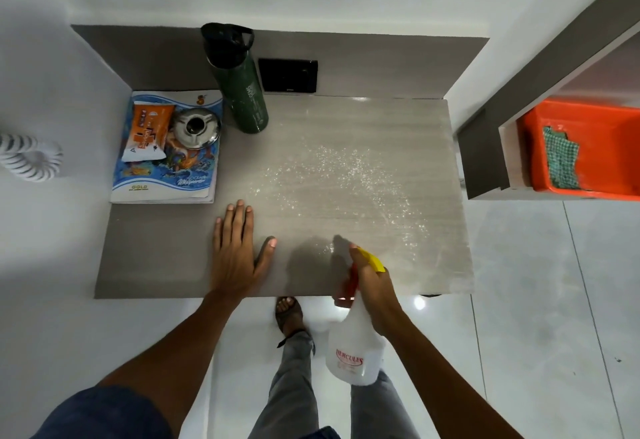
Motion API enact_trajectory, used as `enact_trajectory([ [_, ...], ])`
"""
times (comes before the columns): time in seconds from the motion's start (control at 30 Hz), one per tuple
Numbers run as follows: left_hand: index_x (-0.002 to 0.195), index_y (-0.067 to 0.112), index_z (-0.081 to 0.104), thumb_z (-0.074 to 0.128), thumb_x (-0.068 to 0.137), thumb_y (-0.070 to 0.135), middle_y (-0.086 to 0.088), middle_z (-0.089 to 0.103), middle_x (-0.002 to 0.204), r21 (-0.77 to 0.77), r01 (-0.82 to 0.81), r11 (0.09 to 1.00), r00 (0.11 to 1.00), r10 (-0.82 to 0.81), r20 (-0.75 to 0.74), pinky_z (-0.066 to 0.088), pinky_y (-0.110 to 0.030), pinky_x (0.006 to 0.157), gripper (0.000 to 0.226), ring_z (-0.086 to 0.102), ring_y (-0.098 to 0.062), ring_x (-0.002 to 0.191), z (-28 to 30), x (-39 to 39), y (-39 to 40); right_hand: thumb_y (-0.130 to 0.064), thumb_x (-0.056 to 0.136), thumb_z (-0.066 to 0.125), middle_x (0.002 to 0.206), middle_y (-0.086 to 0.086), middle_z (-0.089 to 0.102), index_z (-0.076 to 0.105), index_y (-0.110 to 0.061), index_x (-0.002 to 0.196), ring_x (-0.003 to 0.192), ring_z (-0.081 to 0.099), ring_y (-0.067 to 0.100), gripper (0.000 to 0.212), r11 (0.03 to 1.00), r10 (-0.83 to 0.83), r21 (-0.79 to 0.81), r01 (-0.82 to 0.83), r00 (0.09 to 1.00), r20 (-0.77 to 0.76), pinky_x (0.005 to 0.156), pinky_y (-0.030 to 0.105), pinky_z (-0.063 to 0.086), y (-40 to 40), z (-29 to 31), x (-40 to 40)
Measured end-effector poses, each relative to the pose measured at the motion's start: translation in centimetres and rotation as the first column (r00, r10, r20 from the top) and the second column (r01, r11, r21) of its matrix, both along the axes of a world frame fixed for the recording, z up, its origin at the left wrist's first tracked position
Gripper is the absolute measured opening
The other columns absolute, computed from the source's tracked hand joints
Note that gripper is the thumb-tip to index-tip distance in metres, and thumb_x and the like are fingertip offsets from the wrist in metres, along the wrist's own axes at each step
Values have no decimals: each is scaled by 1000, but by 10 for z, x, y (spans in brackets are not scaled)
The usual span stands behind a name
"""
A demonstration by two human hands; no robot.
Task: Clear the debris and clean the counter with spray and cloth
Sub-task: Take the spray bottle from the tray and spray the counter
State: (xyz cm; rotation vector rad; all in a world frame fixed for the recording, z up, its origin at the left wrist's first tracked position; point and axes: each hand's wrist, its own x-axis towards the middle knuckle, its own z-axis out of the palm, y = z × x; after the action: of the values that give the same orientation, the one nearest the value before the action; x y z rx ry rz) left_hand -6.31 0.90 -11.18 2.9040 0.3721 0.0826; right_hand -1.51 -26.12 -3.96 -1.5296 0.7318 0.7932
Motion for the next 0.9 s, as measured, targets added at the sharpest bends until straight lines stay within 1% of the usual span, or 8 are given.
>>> enact_trajectory([
  [0.1,172,6,28,38,108,59,-16,25,182,-7,3,1000,1000,-3,11,20,-56,139,84,23,-35,171,0,-3,2,-60,105,62,83,15,80,78,-15,89,75,78,24,51,992,120,41,-122,991,54,77,43,65,20,3,11],
  [0.2,173,7,25,36,109,60,-14,22,183,-15,8,1000,1000,-8,3,17,-54,140,84,20,-33,172,0,-4,2,-61,106,59,80,12,81,76,-20,78,74,77,21,53,985,160,42,-168,975,151,81,40,62,41,10,26],
  [0.33,174,9,22,33,109,64,-12,19,184,-17,14,1000,1000,-15,-19,15,-53,141,86,18,-32,172,-3,-8,4,-56,106,65,57,-2,65,70,-21,77,49,64,16,45,999,25,-33,-18,966,255,52,30,55,53,11,43],
  [0.43,174,9,23,35,108,65,-13,21,184,-16,27,1000,999,-27,-23,17,-54,140,87,19,-32,172,-4,-12,6,-53,106,66,55,4,64,69,-24,67,48,64,26,49,995,-93,-11,100,958,272,59,39,60,41,15,56],
  [0.53,173,8,25,36,108,65,-13,21,183,-20,27,999,999,-28,-27,17,-55,140,88,20,-33,172,-5,-14,6,-64,97,70,82,21,82,76,-13,92,63,78,37,52,973,-223,105,208,960,170,71,53,69,17,20,67],
  [0.67,173,8,25,35,107,68,-14,23,183,-17,19,1000,999,-20,-38,16,-54,140,89,22,-35,171,-5,-12,5,-73,96,65,100,22,84,76,-2,110,94,81,44,73,972,-230,1,234,956,180,91,57,67,-21,15,76],
  [0.83,173,8,24,36,106,67,-14,22,182,-19,4,1000,999,-5,-43,16,-57,139,90,21,-36,170,-6,-10,2,-58,106,64,75,19,65,70,-6,91,70,65,33,54,963,-205,-115,245,937,284,82,52,62,-60,12,63],
  [0.9,173,8,24,38,105,66,-15,23,182,-28,-10,1000,999,9,-45,16,-58,139,90,20,-36,170,-6,-9,-2,-57,106,64,68,15,69,69,-10,82,62,68,31,54,969,-188,-104,225,940,283,77,46,61,-75,10,54],
])
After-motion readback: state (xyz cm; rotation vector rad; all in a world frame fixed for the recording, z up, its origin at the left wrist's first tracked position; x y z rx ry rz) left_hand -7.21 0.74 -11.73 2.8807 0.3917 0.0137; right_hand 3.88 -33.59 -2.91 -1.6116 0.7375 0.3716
